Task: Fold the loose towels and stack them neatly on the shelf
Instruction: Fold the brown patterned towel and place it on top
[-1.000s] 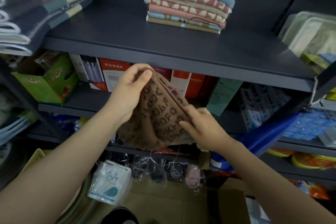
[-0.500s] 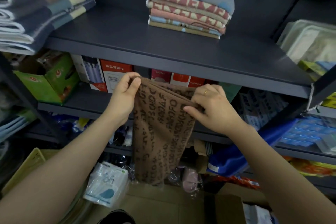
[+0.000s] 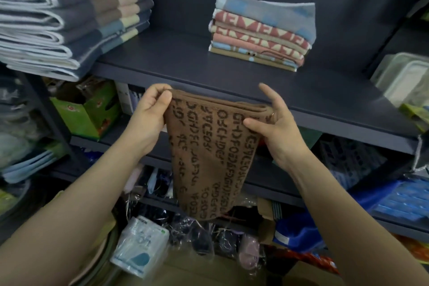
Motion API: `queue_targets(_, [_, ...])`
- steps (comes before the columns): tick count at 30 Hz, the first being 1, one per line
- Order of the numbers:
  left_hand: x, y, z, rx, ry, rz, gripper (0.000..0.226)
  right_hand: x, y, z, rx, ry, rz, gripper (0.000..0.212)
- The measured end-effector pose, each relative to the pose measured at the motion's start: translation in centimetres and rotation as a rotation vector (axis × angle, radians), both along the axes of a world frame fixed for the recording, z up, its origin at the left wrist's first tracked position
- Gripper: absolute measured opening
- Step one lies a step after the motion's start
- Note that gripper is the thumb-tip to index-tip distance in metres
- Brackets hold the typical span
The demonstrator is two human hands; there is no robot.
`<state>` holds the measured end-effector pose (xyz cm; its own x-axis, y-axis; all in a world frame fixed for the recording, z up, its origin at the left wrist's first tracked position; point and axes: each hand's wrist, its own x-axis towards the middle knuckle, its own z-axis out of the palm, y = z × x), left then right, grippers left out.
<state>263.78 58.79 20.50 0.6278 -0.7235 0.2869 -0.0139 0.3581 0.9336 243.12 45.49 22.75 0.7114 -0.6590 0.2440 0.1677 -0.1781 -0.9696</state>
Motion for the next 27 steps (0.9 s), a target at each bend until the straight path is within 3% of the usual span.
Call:
queue_targets(6, [2.9, 3.0, 2.9, -0.067, -0.066, 0.006, 0.016, 4.3, 1.0, 1.1, 0.119, -0.105, 0.079, 0.011])
queue_targets(11, [6.5, 5.4, 5.7, -0.099, -0.027, 0.132, 0.022, 10.9, 3.3, 4.7, 0.049, -0.135, 0.121, 0.008])
queue_targets(14, [8.9, 7.6, 6.6, -0.114, 0.066, 0.12, 0.017, 15.1, 5.1, 7.4, 0.113, -0.209, 0.18, 0.01])
queue_targets(17, [11.4, 9.9, 7.6, -0.111, 0.115, 0.003, 0.038, 19.2, 6.6, 10.7, 0.182, -0.273, 0.283, 0.011])
queue_targets(21, [14.3, 11.8, 9.5, -0.038, 0.007, 0.027, 0.046, 24.3, 8.1, 15.5, 0.261, -0.36, 0.354, 0.011])
queue_targets(27, [20.6, 13.1, 17.5, -0.189, -0.266, 0.149, 0.041, 30.9, 8.0, 20.9, 0.376, -0.325, 0.362, 0.022])
